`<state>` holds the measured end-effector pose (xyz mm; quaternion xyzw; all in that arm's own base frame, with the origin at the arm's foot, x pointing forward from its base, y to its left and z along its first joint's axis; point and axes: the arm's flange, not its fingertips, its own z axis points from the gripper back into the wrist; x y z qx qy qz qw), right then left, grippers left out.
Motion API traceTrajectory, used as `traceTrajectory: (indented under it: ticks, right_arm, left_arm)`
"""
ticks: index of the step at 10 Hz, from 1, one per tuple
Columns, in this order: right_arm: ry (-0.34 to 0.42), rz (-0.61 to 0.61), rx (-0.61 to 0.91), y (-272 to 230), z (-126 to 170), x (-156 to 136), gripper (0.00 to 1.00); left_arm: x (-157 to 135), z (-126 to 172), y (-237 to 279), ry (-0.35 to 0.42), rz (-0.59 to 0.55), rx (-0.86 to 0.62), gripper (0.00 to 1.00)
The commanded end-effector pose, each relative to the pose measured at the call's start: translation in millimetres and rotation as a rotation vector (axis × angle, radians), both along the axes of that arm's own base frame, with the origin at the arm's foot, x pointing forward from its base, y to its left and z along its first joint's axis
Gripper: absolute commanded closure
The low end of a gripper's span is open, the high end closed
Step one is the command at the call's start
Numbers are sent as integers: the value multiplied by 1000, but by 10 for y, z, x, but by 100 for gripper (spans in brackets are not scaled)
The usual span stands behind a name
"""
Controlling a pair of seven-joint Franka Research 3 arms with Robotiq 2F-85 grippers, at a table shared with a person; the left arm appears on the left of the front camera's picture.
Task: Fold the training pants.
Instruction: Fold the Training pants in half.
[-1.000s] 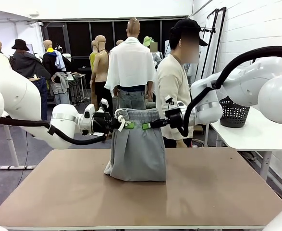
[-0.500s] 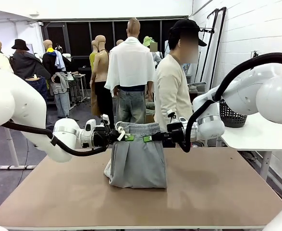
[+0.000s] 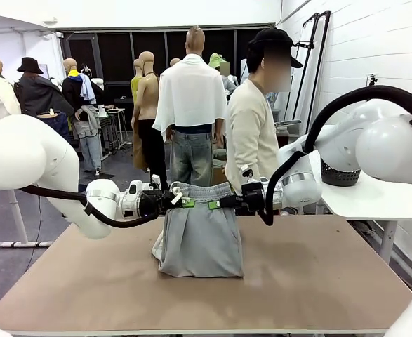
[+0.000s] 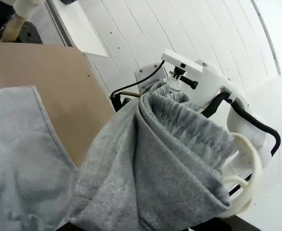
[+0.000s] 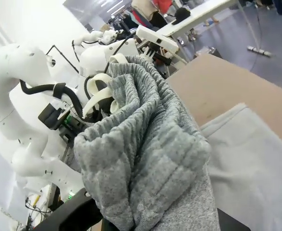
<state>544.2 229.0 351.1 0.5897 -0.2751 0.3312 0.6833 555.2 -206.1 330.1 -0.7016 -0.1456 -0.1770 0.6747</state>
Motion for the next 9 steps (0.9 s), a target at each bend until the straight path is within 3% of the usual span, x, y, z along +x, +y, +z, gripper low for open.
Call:
traceTrajectory:
  ticks: [1, 3, 7, 9]
  right_arm:
    - [63, -97, -10, -215, -50, 158, 100]
    - [31, -8, -3, 5, -35, 32, 100]
    - [31, -8, -3, 5, -35, 32, 100]
    - [81, -18, 2, 66, -84, 103, 100]
  left_arm:
    - [98, 20, 292, 40, 30, -48, 100]
    - [30, -42, 3, 15, 2, -5, 100]
    - [30, -42, 3, 15, 2, -5, 100]
    - [153, -71, -24, 63, 27, 4, 100]
